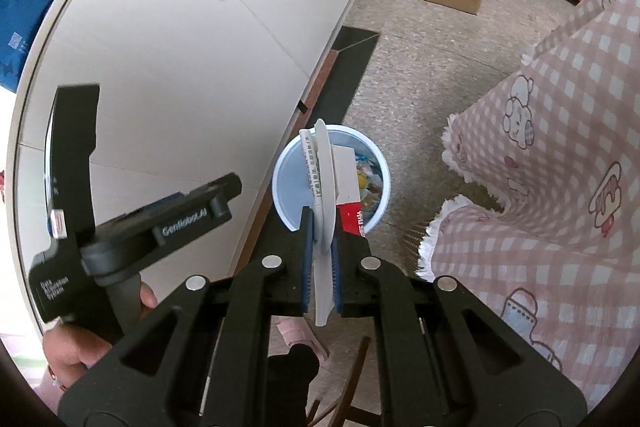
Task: Collect trash
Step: 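Lift the yellow note over the bin and open the left tool, then open the right tool over the bin to drop the white-red box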
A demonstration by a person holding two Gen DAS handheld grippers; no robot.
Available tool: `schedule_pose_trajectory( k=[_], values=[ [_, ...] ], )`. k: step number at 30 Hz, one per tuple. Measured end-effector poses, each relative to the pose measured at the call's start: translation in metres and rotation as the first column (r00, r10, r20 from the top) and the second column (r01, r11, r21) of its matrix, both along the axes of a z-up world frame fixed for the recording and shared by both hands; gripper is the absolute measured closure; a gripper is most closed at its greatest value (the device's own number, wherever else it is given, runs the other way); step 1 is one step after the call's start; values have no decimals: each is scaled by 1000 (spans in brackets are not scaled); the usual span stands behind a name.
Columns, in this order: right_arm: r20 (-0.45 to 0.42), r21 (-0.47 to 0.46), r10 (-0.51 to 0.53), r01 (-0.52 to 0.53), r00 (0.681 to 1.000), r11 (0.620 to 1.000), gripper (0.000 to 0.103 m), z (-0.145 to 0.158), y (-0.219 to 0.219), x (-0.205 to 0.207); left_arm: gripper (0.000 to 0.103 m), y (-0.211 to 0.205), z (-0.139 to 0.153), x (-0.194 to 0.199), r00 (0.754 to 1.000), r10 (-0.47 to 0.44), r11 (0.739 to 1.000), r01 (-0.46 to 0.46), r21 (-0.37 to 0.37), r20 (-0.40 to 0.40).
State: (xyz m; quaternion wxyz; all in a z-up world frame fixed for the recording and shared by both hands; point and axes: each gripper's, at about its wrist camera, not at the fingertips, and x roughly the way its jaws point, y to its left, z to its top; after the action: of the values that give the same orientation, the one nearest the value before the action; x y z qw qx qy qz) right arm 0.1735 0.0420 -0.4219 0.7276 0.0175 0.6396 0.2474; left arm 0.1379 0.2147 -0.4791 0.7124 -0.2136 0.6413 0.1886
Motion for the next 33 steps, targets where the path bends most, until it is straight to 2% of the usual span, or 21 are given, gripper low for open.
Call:
schedule_pose_trajectory(
  k=[3, 6, 9, 16, 18, 19, 20, 28, 33],
  values=[
    [2, 17, 8, -8, 1000, 1000, 95, 9, 9, -1, 29, 10, 7, -10, 1000, 22, 1000, -22, 11, -13],
    [5, 30, 19, -19, 1000, 999, 95, 17, 17, -1, 28, 28, 12, -23, 993, 90, 996, -89, 30, -69],
    [18, 45, 37, -37, 999, 998, 95, 30, 28, -1, 28, 42, 21, -34, 986, 145, 989, -144, 22, -82],
    [45, 73, 51, -55, 998, 996, 91, 52, 53, 3, 28, 65, 51, -56, 983, 156, 986, -150, 66, -92],
    [37, 69, 44, -46, 998, 997, 68, 54, 57, 5, 27, 71, 60, -61, 983, 163, 985, -158, 70, -85],
    [52, 62, 29, -32, 998, 998, 42, 57, 58, 6, 27, 73, 63, -63, 983, 165, 985, -159, 72, -81],
    [67, 58, 26, -30, 997, 998, 39, 60, 59, 6, 27, 75, 67, -64, 983, 165, 984, -159, 74, -78],
    [102, 52, 23, -29, 994, 998, 39, 90, 48, -2, 27, 75, 104, -69, 989, 144, 986, -140, 86, -44],
    [131, 63, 2, -10, 991, 998, 39, 123, 27, -9, 27, 58, 143, -66, 995, 105, 989, -105, 104, 6]
  ],
)
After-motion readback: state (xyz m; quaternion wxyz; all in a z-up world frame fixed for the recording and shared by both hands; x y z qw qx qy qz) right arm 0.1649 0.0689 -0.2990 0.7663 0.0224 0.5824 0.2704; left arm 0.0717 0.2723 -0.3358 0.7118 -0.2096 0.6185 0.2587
